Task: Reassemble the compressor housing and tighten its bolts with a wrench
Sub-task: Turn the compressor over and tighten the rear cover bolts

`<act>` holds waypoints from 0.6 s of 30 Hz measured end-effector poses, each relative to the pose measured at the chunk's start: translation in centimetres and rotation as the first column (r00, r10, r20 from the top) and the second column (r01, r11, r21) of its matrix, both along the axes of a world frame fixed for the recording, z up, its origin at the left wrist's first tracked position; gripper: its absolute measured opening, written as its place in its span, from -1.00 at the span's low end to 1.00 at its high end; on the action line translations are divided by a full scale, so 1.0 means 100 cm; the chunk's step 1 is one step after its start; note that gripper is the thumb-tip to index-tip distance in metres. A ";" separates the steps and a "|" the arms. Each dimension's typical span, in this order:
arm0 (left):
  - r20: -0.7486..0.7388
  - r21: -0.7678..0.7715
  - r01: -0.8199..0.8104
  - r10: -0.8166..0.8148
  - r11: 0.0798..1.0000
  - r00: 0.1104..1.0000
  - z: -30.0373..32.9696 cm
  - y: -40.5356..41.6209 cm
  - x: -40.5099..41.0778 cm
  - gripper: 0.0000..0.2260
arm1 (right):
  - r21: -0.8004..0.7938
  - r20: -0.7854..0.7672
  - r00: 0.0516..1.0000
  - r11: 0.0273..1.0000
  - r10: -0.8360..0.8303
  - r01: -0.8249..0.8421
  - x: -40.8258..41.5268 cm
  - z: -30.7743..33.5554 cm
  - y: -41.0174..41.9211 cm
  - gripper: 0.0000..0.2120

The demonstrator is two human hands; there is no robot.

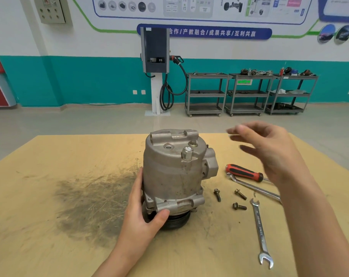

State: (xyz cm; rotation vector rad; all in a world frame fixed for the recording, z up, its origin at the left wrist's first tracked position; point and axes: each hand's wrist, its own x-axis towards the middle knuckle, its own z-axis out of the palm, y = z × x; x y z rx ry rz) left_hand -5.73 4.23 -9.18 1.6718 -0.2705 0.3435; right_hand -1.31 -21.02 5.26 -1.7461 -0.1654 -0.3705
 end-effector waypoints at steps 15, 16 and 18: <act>-0.010 -0.015 0.010 -0.010 1.000 1.000 0.002 0.000 -0.001 -0.02 | -0.979 -0.193 0.831 0.164 -0.522 -0.125 -0.028 -0.104 -0.038 -0.72; -0.008 -0.008 0.007 -0.007 1.000 1.000 0.002 0.000 -0.001 -0.04 | -0.979 -0.200 0.835 0.142 -0.513 -0.147 -0.030 -0.107 -0.035 -0.80; -0.003 0.006 0.001 -0.001 1.000 1.000 0.001 0.000 -0.001 -0.09 | -0.979 -0.202 0.843 0.121 -0.498 -0.163 -0.032 -0.110 -0.030 -0.93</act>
